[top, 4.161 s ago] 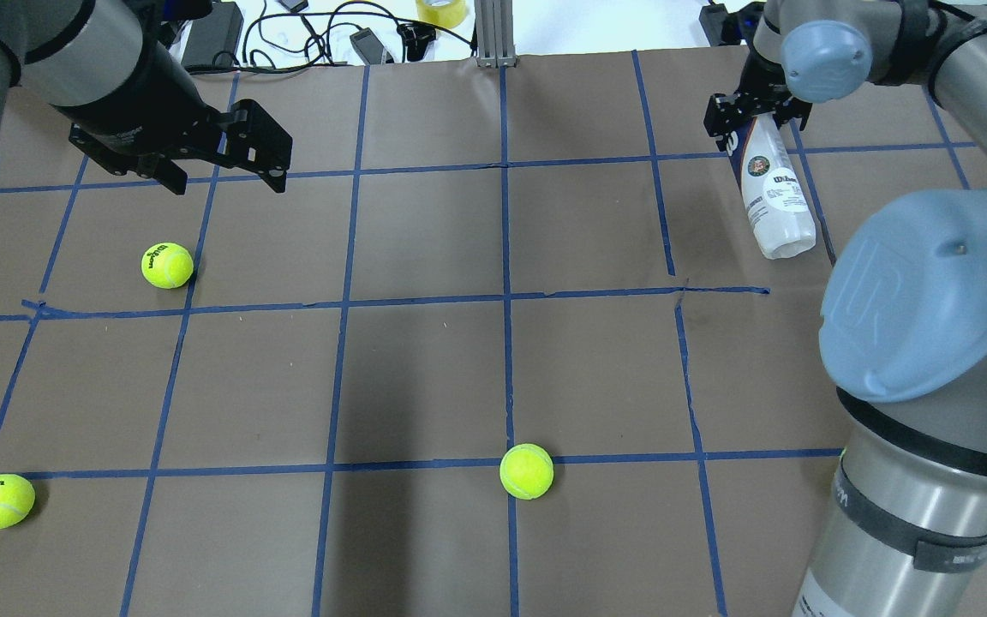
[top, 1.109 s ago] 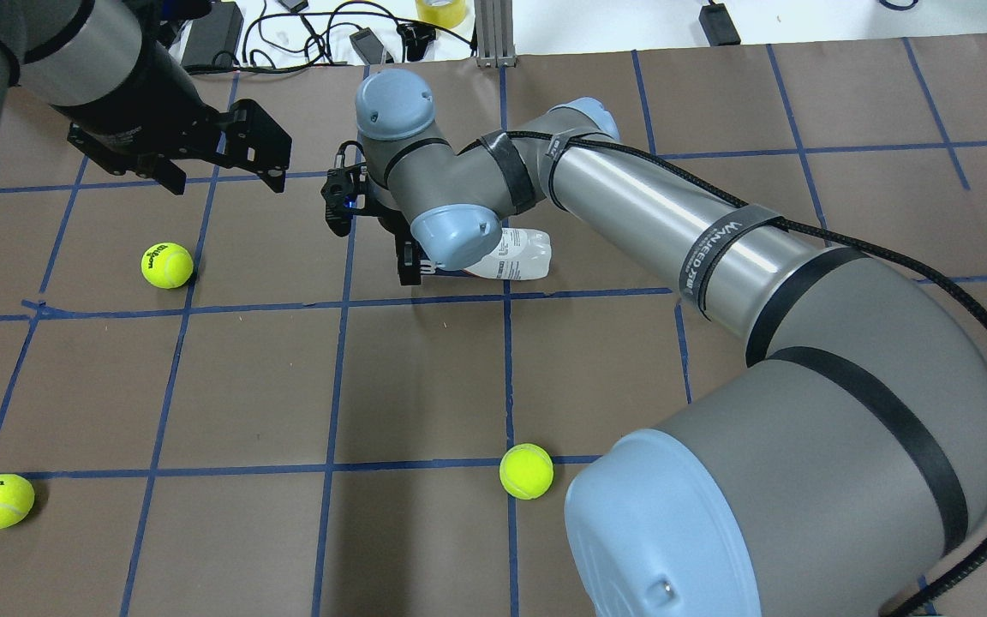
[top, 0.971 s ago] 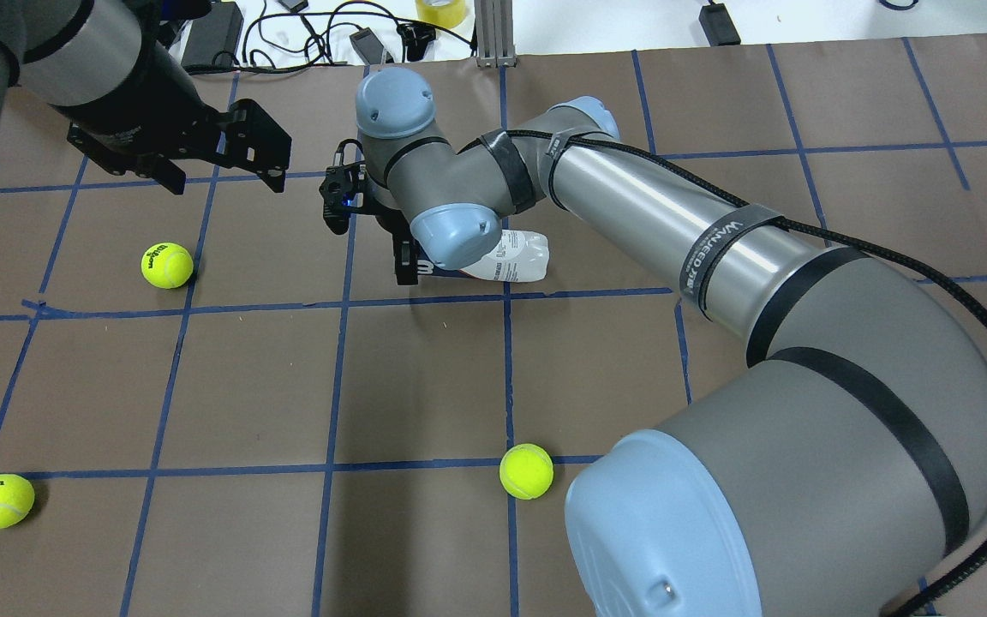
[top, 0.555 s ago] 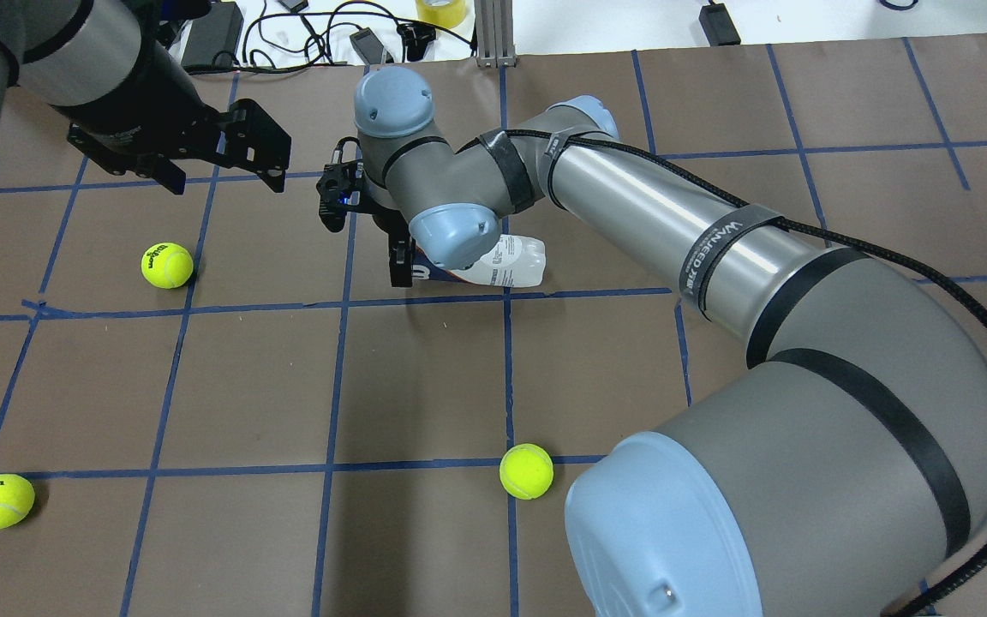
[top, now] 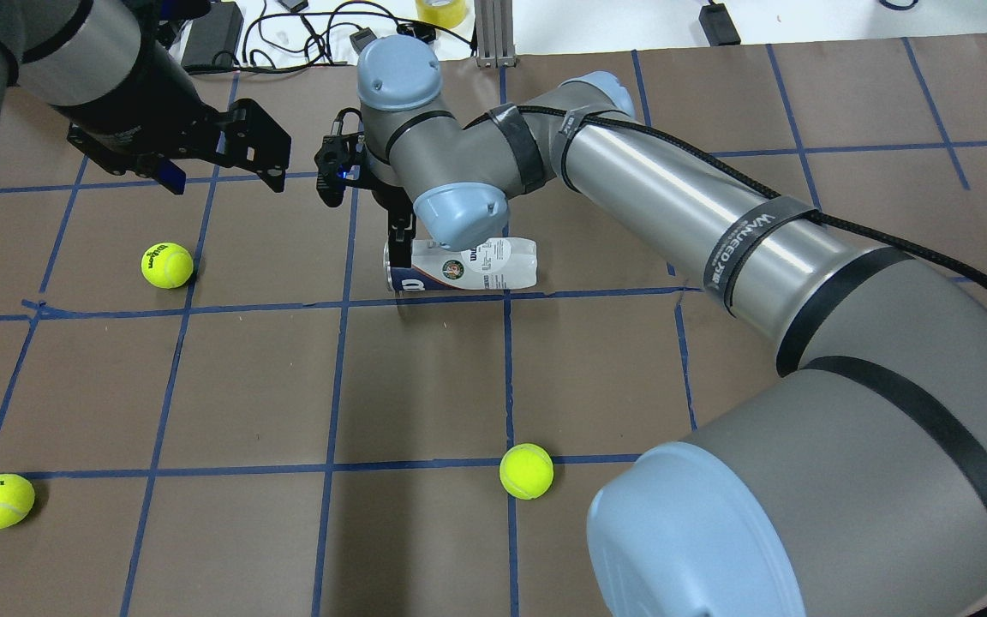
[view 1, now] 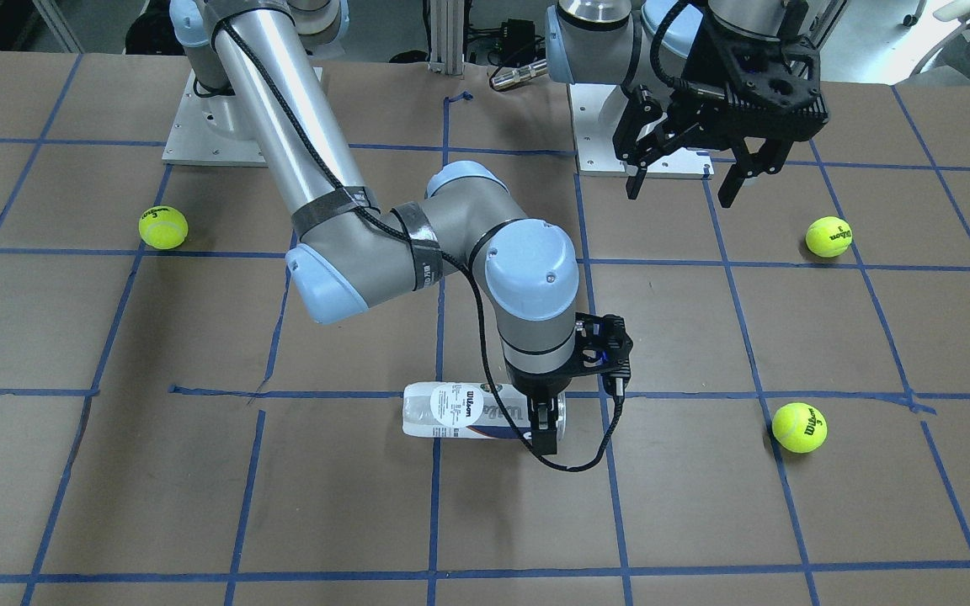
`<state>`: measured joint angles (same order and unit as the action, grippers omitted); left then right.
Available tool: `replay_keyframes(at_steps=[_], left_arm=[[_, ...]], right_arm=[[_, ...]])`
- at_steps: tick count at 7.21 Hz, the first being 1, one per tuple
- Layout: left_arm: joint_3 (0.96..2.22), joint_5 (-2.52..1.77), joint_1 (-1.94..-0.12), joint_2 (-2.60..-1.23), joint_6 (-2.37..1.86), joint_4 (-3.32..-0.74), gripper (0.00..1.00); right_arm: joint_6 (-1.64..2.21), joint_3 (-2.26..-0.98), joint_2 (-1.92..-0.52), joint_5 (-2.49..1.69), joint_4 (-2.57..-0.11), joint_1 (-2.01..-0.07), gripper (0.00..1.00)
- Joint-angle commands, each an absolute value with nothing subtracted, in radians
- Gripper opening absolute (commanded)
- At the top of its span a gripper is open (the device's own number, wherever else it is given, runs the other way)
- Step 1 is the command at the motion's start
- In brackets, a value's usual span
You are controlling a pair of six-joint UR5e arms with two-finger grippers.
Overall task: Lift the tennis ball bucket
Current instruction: 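Open the right gripper and withdraw it while the left arm reaches toward the can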
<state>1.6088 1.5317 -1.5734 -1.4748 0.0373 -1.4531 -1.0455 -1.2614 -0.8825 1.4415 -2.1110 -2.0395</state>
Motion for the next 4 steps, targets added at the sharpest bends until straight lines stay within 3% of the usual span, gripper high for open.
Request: replay_keyframes(at_steps=[1,4], left_arm=[[1.608,1.528,-1.572,-1.479,0.038,-1.453,1.00],[1.608,1.508,-1.571,-1.546,0.038,-1.451,1.00]], right_arm=[[-1.040,-1.275,-0.908,1.414,-2.105,-1.943,1.00],[-0.951,-1.273,-1.045,1.338,-1.961,-1.783,1.00]])
